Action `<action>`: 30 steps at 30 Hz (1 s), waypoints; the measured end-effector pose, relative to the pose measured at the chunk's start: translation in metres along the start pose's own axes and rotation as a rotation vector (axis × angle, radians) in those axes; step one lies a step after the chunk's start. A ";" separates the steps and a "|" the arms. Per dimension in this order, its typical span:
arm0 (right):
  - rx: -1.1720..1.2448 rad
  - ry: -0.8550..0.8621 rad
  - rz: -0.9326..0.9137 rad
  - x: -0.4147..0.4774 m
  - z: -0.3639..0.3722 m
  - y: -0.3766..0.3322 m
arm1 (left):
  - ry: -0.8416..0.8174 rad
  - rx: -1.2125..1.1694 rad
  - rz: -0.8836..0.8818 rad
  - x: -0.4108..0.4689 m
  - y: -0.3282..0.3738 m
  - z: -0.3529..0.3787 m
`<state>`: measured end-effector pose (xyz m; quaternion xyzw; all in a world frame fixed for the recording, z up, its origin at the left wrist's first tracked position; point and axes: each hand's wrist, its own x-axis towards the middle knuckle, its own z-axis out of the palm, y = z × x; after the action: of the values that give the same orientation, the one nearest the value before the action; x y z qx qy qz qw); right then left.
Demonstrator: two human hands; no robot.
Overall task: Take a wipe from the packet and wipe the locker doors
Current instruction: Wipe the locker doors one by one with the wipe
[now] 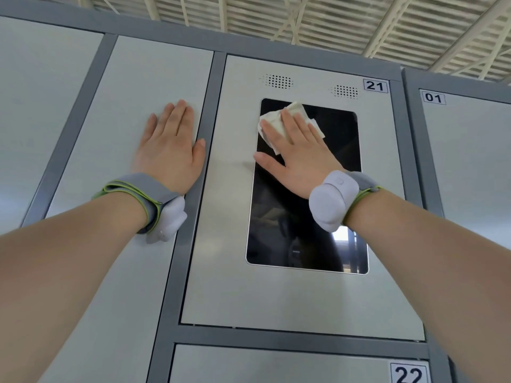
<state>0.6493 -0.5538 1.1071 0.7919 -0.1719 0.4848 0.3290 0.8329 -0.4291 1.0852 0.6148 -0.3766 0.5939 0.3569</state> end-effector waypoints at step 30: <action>-0.011 -0.012 0.127 -0.004 -0.006 0.031 | -0.039 -0.072 -0.086 0.003 0.010 -0.005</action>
<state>0.6248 -0.5724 1.1164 0.7803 -0.2266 0.4993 0.3009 0.8213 -0.4295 1.0885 0.6288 -0.3779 0.5519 0.3966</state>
